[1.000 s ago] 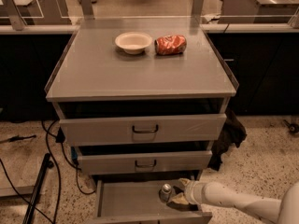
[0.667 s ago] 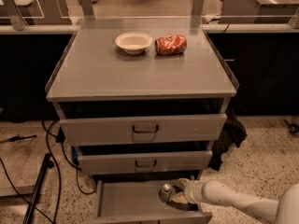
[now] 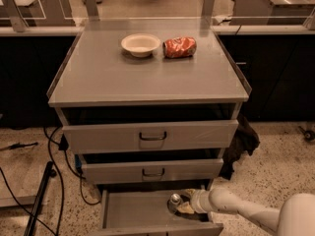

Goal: Pick redbull can from bottom drawer and place on counter

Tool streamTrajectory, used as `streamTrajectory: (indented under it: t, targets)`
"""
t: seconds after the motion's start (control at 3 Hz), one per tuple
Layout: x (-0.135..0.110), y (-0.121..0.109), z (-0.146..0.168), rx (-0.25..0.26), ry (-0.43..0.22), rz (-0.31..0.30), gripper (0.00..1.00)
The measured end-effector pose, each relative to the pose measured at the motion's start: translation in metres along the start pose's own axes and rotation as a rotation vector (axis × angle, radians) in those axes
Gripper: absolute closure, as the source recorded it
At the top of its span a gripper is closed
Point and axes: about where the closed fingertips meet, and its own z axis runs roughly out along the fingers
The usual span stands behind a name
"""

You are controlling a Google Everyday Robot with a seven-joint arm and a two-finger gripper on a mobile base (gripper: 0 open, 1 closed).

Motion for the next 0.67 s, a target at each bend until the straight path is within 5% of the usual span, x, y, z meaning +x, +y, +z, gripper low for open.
streamTrajectory:
  t: [0.67]
  targets:
    - [-0.006,0.007,0.039,-0.075,-0.020,0.016,0.46]
